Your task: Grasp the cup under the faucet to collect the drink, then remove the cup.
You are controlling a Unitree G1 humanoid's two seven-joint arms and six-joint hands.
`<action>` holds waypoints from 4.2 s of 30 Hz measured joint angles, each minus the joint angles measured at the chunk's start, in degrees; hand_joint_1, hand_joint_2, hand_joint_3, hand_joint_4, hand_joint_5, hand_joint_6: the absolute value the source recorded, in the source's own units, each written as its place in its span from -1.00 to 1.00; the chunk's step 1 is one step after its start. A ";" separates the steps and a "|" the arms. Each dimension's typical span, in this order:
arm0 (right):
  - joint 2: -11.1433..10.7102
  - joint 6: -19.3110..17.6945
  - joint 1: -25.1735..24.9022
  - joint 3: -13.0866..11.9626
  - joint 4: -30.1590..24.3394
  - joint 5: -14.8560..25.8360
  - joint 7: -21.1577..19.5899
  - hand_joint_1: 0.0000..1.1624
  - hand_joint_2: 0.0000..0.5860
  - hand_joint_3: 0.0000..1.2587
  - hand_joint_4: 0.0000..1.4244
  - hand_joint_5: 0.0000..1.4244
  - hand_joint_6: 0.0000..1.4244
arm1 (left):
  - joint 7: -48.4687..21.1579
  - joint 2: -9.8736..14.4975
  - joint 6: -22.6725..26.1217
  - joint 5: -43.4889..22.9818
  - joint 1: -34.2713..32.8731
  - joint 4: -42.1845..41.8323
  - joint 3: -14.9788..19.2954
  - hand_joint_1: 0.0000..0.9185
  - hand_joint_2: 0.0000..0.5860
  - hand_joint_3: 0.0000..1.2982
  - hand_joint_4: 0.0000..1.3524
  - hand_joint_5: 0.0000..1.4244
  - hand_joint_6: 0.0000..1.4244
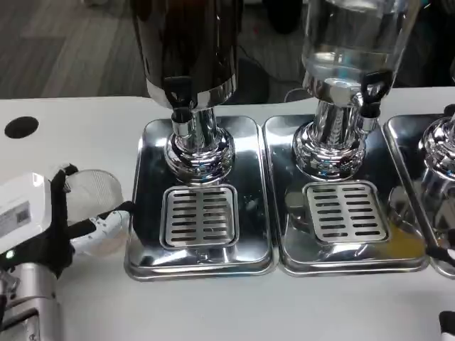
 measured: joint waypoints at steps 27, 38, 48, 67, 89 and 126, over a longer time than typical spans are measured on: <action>0.69 -0.09 -0.15 0.59 -0.12 -0.02 1.81 -0.03 0.69 -0.73 -0.95 -0.95 -0.99 | 6.76 -0.29 -3.41 -3.48 0.83 2.41 -0.03 -0.17 -0.63 -0.19 -0.10 0.17 0.23; 0.72 -0.13 -0.57 1.08 -0.26 -0.03 2.04 -0.04 0.68 -0.73 -0.95 -0.95 -0.99 | 6.60 0.01 -3.75 -3.68 3.07 -3.33 0.64 -0.16 -0.64 -0.18 -0.10 0.18 0.24; 0.72 -1.49 -0.36 1.25 0.60 -0.02 2.08 -0.04 0.68 -0.73 -0.95 -0.95 -0.99 | 5.95 -0.24 -4.68 -2.72 3.40 -7.18 -1.11 -0.18 -0.63 -0.18 -0.10 0.19 0.24; 0.48 -5.11 1.89 -0.49 2.36 2.54 2.36 -0.05 0.63 -0.73 -0.95 -0.95 -0.99 | 5.22 -5.88 -3.75 -0.16 -6.43 2.63 -9.68 -0.19 -0.63 -0.18 -0.10 0.18 0.25; 0.40 -6.83 2.08 -1.12 4.33 4.22 4.38 -0.04 0.62 -0.73 -0.94 -0.93 -0.99 | 7.54 -7.35 -3.64 0.06 -8.96 6.70 -12.02 -0.45 -0.79 -0.38 -0.39 -0.03 0.02; 0.75 -6.05 -0.38 0.82 4.29 4.24 6.03 -0.04 0.62 -0.72 -0.94 -0.93 -0.99 | 3.95 -4.30 -10.92 -1.93 -0.13 -25.85 -4.98 -0.97 -0.80 -0.46 -0.57 0.03 0.22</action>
